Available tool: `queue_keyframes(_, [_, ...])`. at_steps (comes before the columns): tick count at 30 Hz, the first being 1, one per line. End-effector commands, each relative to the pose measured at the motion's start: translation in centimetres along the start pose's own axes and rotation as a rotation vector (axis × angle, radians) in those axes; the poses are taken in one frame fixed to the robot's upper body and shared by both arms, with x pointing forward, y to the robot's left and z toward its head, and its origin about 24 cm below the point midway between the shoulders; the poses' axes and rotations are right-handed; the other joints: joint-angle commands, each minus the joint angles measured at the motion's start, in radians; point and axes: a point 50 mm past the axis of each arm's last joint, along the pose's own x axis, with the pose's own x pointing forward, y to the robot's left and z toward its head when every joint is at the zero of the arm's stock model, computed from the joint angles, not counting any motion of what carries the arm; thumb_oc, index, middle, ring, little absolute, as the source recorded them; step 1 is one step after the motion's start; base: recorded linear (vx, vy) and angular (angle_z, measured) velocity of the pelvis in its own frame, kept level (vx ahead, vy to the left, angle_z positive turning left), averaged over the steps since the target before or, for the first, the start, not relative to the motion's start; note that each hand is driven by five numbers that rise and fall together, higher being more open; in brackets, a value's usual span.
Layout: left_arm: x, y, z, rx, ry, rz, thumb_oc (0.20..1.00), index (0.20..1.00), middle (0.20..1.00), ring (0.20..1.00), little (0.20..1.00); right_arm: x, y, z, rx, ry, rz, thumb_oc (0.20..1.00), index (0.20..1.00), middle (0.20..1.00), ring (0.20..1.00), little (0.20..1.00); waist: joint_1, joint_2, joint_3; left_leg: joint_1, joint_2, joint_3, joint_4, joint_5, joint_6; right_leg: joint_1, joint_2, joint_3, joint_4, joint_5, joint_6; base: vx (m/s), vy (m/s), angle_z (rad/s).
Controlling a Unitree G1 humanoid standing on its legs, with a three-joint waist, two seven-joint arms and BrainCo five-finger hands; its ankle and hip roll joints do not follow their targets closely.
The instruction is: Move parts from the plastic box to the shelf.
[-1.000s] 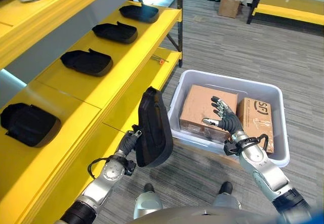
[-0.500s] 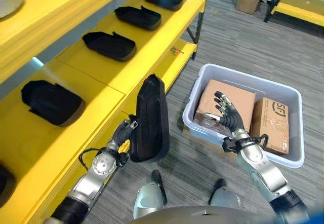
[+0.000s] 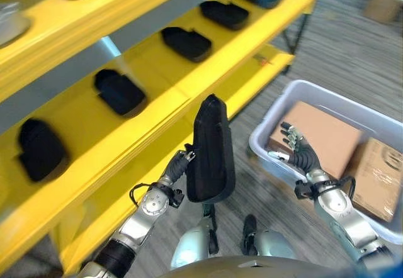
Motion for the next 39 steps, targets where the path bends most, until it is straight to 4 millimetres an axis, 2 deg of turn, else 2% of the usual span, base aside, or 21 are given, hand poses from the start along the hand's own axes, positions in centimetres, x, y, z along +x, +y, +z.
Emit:
queue_keyframes(1, [-0.2, 2.2, 3.2, 0.028, -0.185, 0.046, 0.2, 0.2, 0.2, 0.2, 0.2, 0.4, -0.9, 3.0, 0.011, -0.18, -0.04, 1.0, 1.0, 1.0, 1.0, 1.0, -0.075, -0.039, -0.003, 0.067, 0.032, -0.067, 0.095, -0.113, 0.032, 0.115, -0.002, 0.066, -0.075, 0.004, 0.19, -0.08, 0.084, 0.6])
queue_keyframes(3, [-0.5, 2.4, 3.4, 0.025, -0.196, 0.053, 0.2, 0.2, 0.2, 0.2, 0.2, 0.2, -1.3, 3.2, -0.001, -0.193, -0.036, 1.0, 1.0, 1.0, 1.0, 1.0, -0.087, -0.042, -0.012, 0.094, 0.074, -0.045, 0.161, -0.113, 0.02, 0.115, -0.008, 0.062, -0.078, 0.004, 0.181, -0.07, 0.125, 0.19])
queue_keyframes(6, [-0.8, 2.6, 3.2, 0.009, -0.189, 0.053, 0.2, 0.2, 0.2, 0.2, 0.2, -0.1, -1.6, 3.2, -0.004, -0.188, -0.013, 1.0, 1.0, 1.0, 1.0, 1.0, -0.097, -0.046, -0.031, 0.136, 0.143, -0.032, 0.228, -0.077, -0.012, 0.111, -0.014, 0.049, -0.062, -0.009, 0.163, -0.02, 0.135, 0.07])
queue_keyframes(9, [-0.8, 2.6, 3.0, 0.006, -0.173, 0.056, 0.2, 0.2, 0.2, 0.2, 0.2, -0.1, -1.9, 3.2, -0.004, -0.188, -0.002, 1.0, 1.0, 1.0, 1.0, 1.0, -0.099, -0.042, -0.046, 0.165, 0.174, -0.055, 0.246, -0.057, -0.026, 0.098, -0.024, 0.042, -0.03, -0.024, 0.154, 0.0, 0.256, 0.06])
queue_keyframes(12, [-0.8, 2.6, 3.1, 0.019, -0.178, 0.058, 0.2, 0.2, 0.2, 0.2, 0.2, -0.1, -2.1, 3.2, -0.006, -0.186, -0.002, 1.0, 1.0, 1.0, 1.0, 1.0, -0.101, -0.029, -0.053, 0.183, 0.16, -0.057, 0.198, -0.057, -0.02, 0.095, -0.041, 0.037, -0.012, -0.029, 0.164, 0.01, 0.345, 0.38])
queue_keyframes(15, [-0.7, 2.7, 3.1, 0.038, -0.169, 0.074, 0.2, 0.2, 0.2, 0.2, 0.2, 0.2, -1.9, 3.4, -0.034, -0.186, 0.01, 1.0, 1.0, 1.0, 1.0, 1.0, -0.101, -0.013, -0.056, 0.204, 0.121, -0.045, 0.117, -0.105, 0.011, 0.09, -0.08, 0.028, 0.02, -0.027, 0.195, -0.01, 0.457, 0.47])
queue_keyframes(20, [-0.9, 3.0, 2.9, 0.102, -0.175, 0.117, 0.2, 0.2, 0.2, 0.2, 0.2, 0.4, -1.1, 3.5, -0.023, -0.182, 0.056, 1.0, 1.0, 1.0, 1.0, 1.0, -0.08, -0.012, -0.055, 0.225, 0.084, -0.065, 0.042, -0.139, 0.03, 0.095, -0.121, 0.018, 0.028, 0.001, 0.235, -0.01, 0.407, 0.5])
queue_keyframes(22, [-1.3, 3.4, 2.9, 0.135, -0.189, 0.149, 0.2, 0.2, 0.2, 0.2, 0.2, 0.4, -0.6, 3.7, -0.029, -0.191, 0.093, 1.0, 1.0, 1.0, 1.0, 1.0, -0.061, -0.016, -0.054, 0.237, 0.074, -0.077, 0.004, -0.143, 0.033, 0.099, -0.144, 0.005, 0.021, 0.021, 0.259, -0.03, 0.488, 0.29])
queue_keyframes(23, [-1.8, 3.9, 2.8, 0.166, -0.201, 0.191, 0.2, 0.2, 0.2, 0.2, 0.2, 0.6, 0.0, 4.0, -0.026, -0.197, 0.123, 1.0, 1.0, 1.0, 1.0, 1.0, -0.031, -0.021, -0.048, 0.246, 0.061, -0.099, -0.027, -0.136, 0.034, 0.107, -0.167, -0.013, 0.006, 0.045, 0.288, -0.04, 0.521, 0.63])
queue_keyframes(24, [-1.9, 4.1, 2.7, 0.174, -0.2, 0.2, 0.2, 0.2, 0.2, 0.2, 0.2, 0.6, 0.1, 4.1, -0.024, -0.201, 0.127, 1.0, 1.0, 1.0, 1.0, 1.0, -0.024, -0.022, -0.046, 0.247, 0.053, -0.104, -0.036, -0.135, 0.036, 0.11, -0.174, -0.019, 0.003, 0.051, 0.296, -0.1, 0.681, 0.69])
queue_keyframes(25, [-2.1, 4.5, 2.5, 0.197, -0.2, 0.218, 0.2, 0.2, 0.2, 0.2, 0.2, 1.0, 0.6, 4.5, -0.019, -0.22, 0.126, 1.0, 1.0, 1.0, 1.0, 1.0, 0.009, -0.023, -0.041, 0.245, 0.017, -0.124, -0.072, -0.128, 0.048, 0.11, -0.2, -0.047, 0.009, 0.074, 0.313, -0.12, 0.488, 0.53])
queue_keyframes(29, [-2.2, 4.8, 2.5, 0.22, -0.217, 0.228, 0.2, 0.2, 0.2, 0.2, 0.2, 1.9, 1.6, 5.1, -0.012, -0.259, 0.107, 1.0, 1.0, 1.0, 1.0, 1.0, 0.061, -0.019, -0.033, 0.229, -0.046, -0.143, -0.094, -0.132, 0.076, 0.094, -0.239, -0.115, 0.064, 0.104, 0.319, -0.1, 0.375, 0.45])
queue_keyframes(31, [-2.2, 4.9, 2.5, 0.22, -0.222, 0.232, 0.2, 0.2, 0.2, 0.2, 0.2, 2.1, 2.0, 5.2, -0.009, -0.266, 0.104, 1.0, 1.0, 1.0, 1.0, 1.0, 0.077, -0.015, -0.034, 0.223, -0.061, -0.141, -0.095, -0.133, 0.083, 0.089, -0.251, -0.134, 0.097, 0.111, 0.321, -0.02, 0.245, 0.14])
queue_keyframes(32, [-2.2, 4.9, 2.6, 0.225, -0.224, 0.234, 0.2, 0.2, 0.2, 0.2, 0.2, 2.2, 2.1, 5.3, -0.006, -0.268, 0.102, 1.0, 1.0, 1.0, 1.0, 1.0, 0.074, -0.014, -0.035, 0.22, -0.069, -0.15, -0.095, -0.138, 0.09, 0.077, -0.241, -0.118, 0.121, 0.102, 0.32, 0.02, 0.193, 0.09])
queue_keyframes(33, [-2.0, 5.0, 2.7, 0.224, -0.225, 0.229, 0.2, 0.2, 0.2, 0.2, 0.2, 2.2, 2.0, 5.3, -0.002, -0.269, 0.098, 1.0, 1.0, 1.0, 1.0, 1.0, 0.065, -0.015, -0.038, 0.215, -0.076, -0.164, -0.095, -0.143, 0.097, 0.069, -0.21, -0.092, 0.129, 0.072, 0.313, 0.06, 0.136, 0.13])
queue_keyframes(36, [-1.7, 5.2, 3.0, 0.207, -0.219, 0.219, 0.2, 0.2, 0.2, 0.2, 0.2, 1.9, 1.8, 5.1, 0.018, -0.255, 0.085, 1.0, 1.0, 1.0, 1.0, 1.0, 0.041, -0.027, -0.048, 0.217, -0.095, -0.182, -0.095, -0.157, 0.112, 0.058, -0.142, -0.039, 0.113, 0.033, 0.304, 0.11, 0.069, 0.47])
queue_keyframes(37, [-1.5, 5.2, 3.0, 0.185, -0.205, 0.207, 0.2, 0.2, 0.2, 0.2, 0.2, 1.7, 1.2, 4.8, 0.027, -0.238, 0.065, 1.0, 1.0, 1.0, 1.0, 1.0, 0.02, -0.04, -0.052, 0.224, -0.107, -0.189, -0.095, -0.168, 0.109, 0.054, -0.081, 0.002, 0.043, 0.031, 0.301, 0.23, -0.027, 0.73])
queue_keyframes(38, [-1.2, 4.9, 3.1, 0.184, -0.201, 0.199, 0.2, 0.2, 0.2, 0.2, 0.2, 1.6, 0.8, 4.6, 0.028, -0.236, 0.049, 1.0, 1.0, 1.0, 1.0, 1.0, 0.002, -0.051, -0.053, 0.23, -0.118, -0.19, -0.095, -0.182, 0.106, 0.051, -0.055, 0.035, -0.039, 0.072, 0.303, 0.21, -0.043, 0.54])
queue_keyframes(39, [-1.2, 4.8, 3.1, 0.183, -0.201, 0.196, 0.2, 0.2, 0.2, 0.2, 0.2, 1.6, 0.8, 4.6, 0.028, -0.236, 0.046, 1.0, 1.0, 1.0, 1.0, 1.0, 0.0, -0.052, -0.053, 0.231, -0.12, -0.19, -0.095, -0.184, 0.105, 0.051, -0.054, 0.04, -0.056, 0.083, 0.305, 0.21, -0.116, 0.67])
